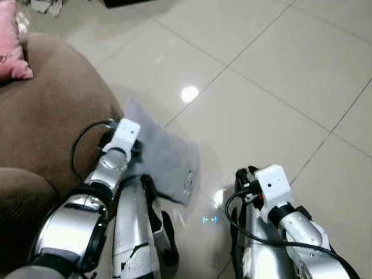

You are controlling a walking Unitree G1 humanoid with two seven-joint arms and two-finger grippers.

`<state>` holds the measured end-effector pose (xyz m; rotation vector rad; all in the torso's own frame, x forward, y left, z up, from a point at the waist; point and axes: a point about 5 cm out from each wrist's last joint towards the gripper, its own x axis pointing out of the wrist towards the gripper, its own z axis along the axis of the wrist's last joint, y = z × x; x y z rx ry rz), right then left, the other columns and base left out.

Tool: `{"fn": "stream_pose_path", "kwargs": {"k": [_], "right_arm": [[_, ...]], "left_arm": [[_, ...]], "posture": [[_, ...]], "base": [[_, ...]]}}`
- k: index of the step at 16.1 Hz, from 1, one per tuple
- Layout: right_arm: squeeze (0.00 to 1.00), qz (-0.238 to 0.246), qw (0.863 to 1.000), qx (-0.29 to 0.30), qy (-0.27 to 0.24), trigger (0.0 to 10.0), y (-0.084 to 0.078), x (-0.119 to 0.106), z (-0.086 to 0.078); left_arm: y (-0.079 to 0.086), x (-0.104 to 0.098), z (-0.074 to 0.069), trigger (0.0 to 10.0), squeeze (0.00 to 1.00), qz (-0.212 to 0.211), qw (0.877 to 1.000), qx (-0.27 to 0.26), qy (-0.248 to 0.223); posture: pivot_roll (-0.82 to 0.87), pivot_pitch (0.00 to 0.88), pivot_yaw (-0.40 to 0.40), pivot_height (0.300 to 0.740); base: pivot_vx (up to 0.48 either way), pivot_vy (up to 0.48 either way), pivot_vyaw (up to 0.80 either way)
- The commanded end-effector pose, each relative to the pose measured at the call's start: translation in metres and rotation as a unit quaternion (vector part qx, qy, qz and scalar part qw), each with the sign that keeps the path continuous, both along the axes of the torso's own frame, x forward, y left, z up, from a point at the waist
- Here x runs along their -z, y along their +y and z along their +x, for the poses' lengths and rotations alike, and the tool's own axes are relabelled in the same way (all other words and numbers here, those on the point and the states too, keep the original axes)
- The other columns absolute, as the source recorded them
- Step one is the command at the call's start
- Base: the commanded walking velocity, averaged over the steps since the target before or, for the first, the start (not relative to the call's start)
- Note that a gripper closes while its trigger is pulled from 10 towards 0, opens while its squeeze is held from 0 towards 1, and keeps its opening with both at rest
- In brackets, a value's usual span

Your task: Move the pillow to the sofa from floor

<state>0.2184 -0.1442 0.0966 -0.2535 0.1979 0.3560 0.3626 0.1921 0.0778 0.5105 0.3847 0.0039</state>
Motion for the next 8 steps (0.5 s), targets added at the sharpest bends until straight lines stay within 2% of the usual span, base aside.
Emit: {"fn": "stream_pose_path", "kwargs": {"k": [1,2,5,8], "right_arm": [[0.0,0.004,1.0,-0.006,0.011,10.0,0.0049,0.0025,-0.0067],[0.0,0.006,1.0,-0.007,0.012,10.0,0.0066,0.0021,-0.009],[0.0,0.007,1.0,-0.009,0.017,10.0,0.0075,0.003,-0.0128],[0.0,0.006,1.0,-0.008,0.018,10.0,0.0066,0.0033,-0.0125]], "left_arm": [[-0.0002,0.0149,-0.0087,2.1,0.0,0.003,0.999,0.01,0.038],[-0.0032,0.0178,-0.0101,0.0,0.0,0.005,0.999,0.019,0.047],[-0.0055,0.0227,-0.0128,0.0,0.0,-0.004,0.997,0.033,0.066],[-0.0012,0.0221,-0.013,0.0,0.0,0.017,0.998,0.025,0.063]], "posture": [[-0.05,0.381,0.157,0.5],[-0.05,0.382,0.159,0.5],[-0.05,0.378,0.156,0.5],[-0.05,0.379,0.156,0.5]], "base": [[0.0,0.0,0.0],[0.0,0.0,0.0],[0.0,0.0,0.0],[0.0,0.0,0.0]]}}
